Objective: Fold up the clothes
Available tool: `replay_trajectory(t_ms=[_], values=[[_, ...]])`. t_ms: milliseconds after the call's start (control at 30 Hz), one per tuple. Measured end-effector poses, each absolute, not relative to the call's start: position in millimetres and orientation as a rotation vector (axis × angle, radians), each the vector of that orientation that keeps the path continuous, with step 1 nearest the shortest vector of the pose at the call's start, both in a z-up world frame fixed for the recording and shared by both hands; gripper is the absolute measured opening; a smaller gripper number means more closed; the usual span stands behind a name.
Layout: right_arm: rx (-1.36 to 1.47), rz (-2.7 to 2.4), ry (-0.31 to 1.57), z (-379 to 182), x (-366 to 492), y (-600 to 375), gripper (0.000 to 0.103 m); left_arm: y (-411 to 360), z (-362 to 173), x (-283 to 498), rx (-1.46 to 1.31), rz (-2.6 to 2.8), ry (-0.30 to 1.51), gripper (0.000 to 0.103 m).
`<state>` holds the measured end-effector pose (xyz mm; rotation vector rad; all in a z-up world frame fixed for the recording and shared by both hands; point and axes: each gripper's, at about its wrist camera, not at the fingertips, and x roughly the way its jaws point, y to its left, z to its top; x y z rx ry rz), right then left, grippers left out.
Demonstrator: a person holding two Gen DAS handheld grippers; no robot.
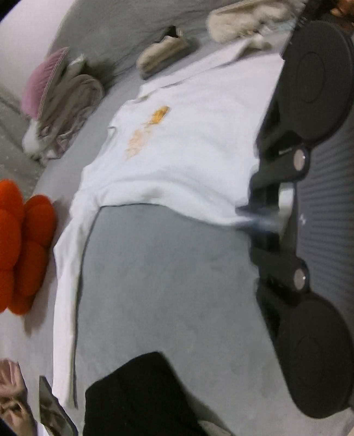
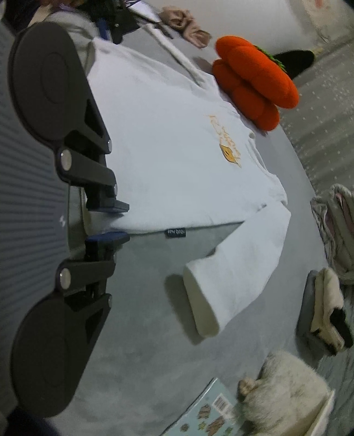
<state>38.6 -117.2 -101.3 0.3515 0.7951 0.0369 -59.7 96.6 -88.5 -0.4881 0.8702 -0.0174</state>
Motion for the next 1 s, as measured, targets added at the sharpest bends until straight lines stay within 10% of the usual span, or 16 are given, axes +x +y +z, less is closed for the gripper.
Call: replay_trajectory(t_ms=[700,1000], values=[[0.271,-0.009,0.796,-82,33,-126,0.007,98,-82,-84,-0.569,0.005,0.775,0.004],[0.153,-0.062,0.637,-51,19,-125,0.036,110,-56,-75,-0.626,0.024,0.662,0.069]])
